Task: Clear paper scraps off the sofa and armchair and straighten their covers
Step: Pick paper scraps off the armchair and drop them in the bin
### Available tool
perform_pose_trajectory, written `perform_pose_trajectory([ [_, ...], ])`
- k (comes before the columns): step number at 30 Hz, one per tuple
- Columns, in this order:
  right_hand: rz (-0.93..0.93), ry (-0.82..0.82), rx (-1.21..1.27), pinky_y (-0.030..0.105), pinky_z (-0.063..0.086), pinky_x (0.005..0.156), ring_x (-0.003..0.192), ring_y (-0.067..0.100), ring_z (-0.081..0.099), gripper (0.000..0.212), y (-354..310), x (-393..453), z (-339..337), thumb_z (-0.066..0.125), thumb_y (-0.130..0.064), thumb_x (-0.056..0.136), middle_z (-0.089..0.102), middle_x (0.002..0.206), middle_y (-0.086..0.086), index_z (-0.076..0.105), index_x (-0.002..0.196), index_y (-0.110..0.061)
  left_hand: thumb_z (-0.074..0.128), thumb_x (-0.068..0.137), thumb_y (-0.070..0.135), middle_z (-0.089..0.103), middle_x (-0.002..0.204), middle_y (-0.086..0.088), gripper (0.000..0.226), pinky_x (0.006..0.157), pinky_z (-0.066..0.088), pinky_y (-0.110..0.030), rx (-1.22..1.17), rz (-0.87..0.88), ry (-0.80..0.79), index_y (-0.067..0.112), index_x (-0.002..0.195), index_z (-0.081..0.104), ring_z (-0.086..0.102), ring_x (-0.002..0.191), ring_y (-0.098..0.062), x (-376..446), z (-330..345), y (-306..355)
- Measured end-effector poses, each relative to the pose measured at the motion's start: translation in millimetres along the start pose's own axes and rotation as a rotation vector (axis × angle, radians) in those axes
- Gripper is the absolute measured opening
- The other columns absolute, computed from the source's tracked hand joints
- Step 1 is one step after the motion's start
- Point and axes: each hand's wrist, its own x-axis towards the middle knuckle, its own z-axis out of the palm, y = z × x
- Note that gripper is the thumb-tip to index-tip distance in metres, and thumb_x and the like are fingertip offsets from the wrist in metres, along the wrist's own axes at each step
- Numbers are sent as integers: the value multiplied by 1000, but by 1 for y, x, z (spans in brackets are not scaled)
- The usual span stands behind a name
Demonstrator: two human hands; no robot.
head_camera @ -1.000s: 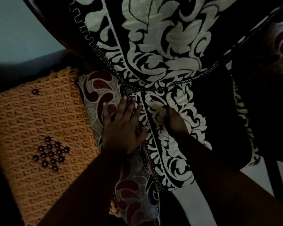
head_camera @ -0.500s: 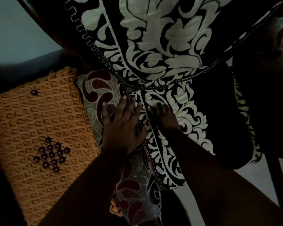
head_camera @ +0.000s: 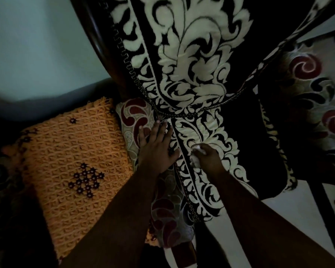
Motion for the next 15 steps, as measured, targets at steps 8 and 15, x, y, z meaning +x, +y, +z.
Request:
perform_pose_trajectory([
  [8,-42,83,28,29,47,62,63,19,61,14,-81,-144,-8,59,-27,99,67,73,5,66,94,-16,55,96,56,53,147,1,51,104,48,-36,-1060,-300,-376,30,140,52,56,124,-14,-86,-94,62],
  [15,13,-62,230,31,51,62,74,23,65,13,-147,-251,-9,51,-24,104,67,81,3,60,98,-17,65,93,51,45,145,14,64,100,52,-34,-1312,-279,-126,42,150,38,52,124,-7,-185,-176,104],
])
